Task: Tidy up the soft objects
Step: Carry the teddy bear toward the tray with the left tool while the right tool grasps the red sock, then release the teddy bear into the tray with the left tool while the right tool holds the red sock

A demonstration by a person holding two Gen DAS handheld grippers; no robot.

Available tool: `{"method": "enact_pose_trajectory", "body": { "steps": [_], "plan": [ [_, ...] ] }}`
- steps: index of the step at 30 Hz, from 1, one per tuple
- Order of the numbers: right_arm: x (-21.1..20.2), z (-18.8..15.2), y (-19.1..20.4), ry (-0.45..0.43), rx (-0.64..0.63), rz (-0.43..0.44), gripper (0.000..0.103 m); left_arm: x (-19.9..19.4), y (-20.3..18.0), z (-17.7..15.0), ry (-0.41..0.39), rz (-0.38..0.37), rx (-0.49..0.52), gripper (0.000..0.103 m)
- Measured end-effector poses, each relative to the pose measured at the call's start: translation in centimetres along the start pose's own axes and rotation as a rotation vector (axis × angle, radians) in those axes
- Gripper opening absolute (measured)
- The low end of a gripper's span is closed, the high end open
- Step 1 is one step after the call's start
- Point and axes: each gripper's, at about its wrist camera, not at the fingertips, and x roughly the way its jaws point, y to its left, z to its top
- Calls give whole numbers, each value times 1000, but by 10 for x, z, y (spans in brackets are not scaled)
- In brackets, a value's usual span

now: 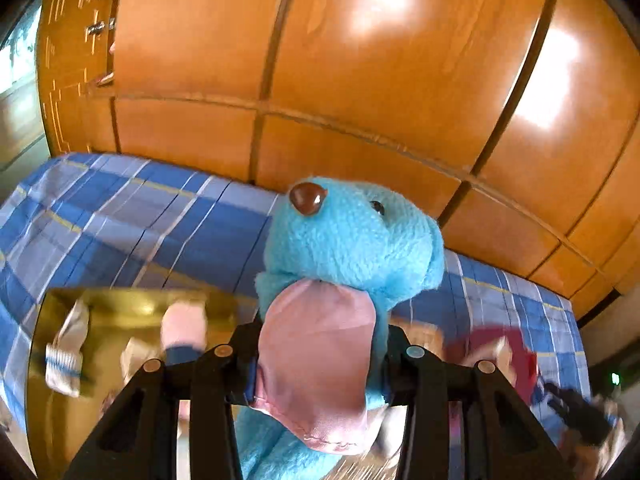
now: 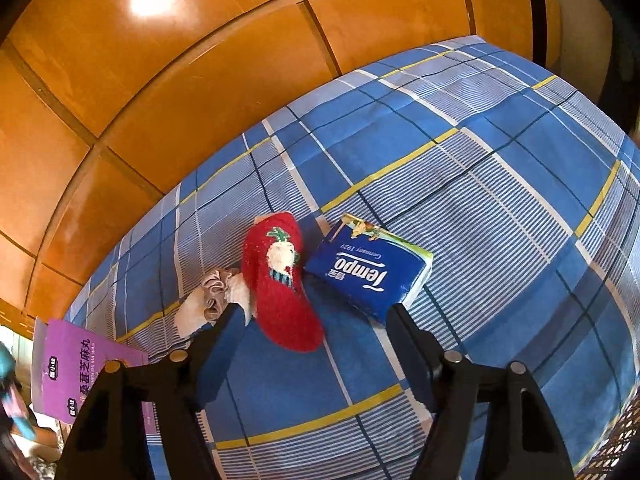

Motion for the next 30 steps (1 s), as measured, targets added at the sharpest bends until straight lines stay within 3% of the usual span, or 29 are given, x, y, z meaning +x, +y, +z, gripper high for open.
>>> {"method": "enact_pose_trajectory", "body": {
  "steps": [5,8,11,13,14,18,22,30],
  "plan": [
    [8,4,7,22,-11,-3,72,-23,39,-41,-1,-18,-45,43],
    [20,13,16,31,-39,-53,72,-35,64,-63,8,2,-65,44],
    [43,22,29,42,-111,-153,65,-43,87,-81,28,22,-103,44],
    [51,21,43,21,-206,-194,44,-49,101,-93,35,36,-138,44],
    [53,20,48,22,-239,-202,25,-50,106,-97,36,41,-149,44],
    [61,3,72,27,-414,-262,14,-55,129,-116,54,65,-203,44],
    [72,-13,87,62,-547,-305,13,-53,154,-127,76,68,-317,44],
    [73,-13,87,61,-549,-304,14,-39,179,-115,112,-25,-482,44]
  ]
}}
